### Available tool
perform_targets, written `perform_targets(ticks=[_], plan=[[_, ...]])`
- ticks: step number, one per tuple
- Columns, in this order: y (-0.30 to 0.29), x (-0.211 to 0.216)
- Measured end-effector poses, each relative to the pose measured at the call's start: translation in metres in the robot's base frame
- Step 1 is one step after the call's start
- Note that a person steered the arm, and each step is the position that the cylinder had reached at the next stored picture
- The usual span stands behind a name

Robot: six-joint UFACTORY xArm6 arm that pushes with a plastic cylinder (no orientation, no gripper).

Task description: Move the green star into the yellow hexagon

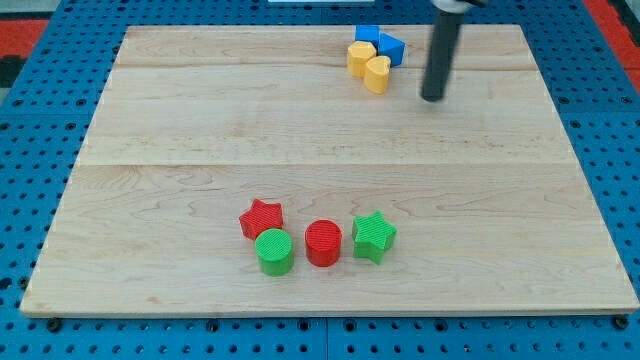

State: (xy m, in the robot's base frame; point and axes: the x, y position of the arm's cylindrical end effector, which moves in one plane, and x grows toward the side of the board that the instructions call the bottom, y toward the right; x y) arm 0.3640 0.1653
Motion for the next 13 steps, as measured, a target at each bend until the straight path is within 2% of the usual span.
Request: perform_targets(ticks=[1,2,3,4,5,6,7,8,9,10,11,12,13], plan=[[0.031,0.111],[-0.005,0.198],[-0.098,0.196],[-0.178,0.143],[-0.197,0.128],[-0.207,0.171],[-0.26,0.16],[-0.241,0.113],[-0.214,0.09],[-0.18,0.135],[-0.169,0.121],[-0.191,0.054],[-0.198,0.013]])
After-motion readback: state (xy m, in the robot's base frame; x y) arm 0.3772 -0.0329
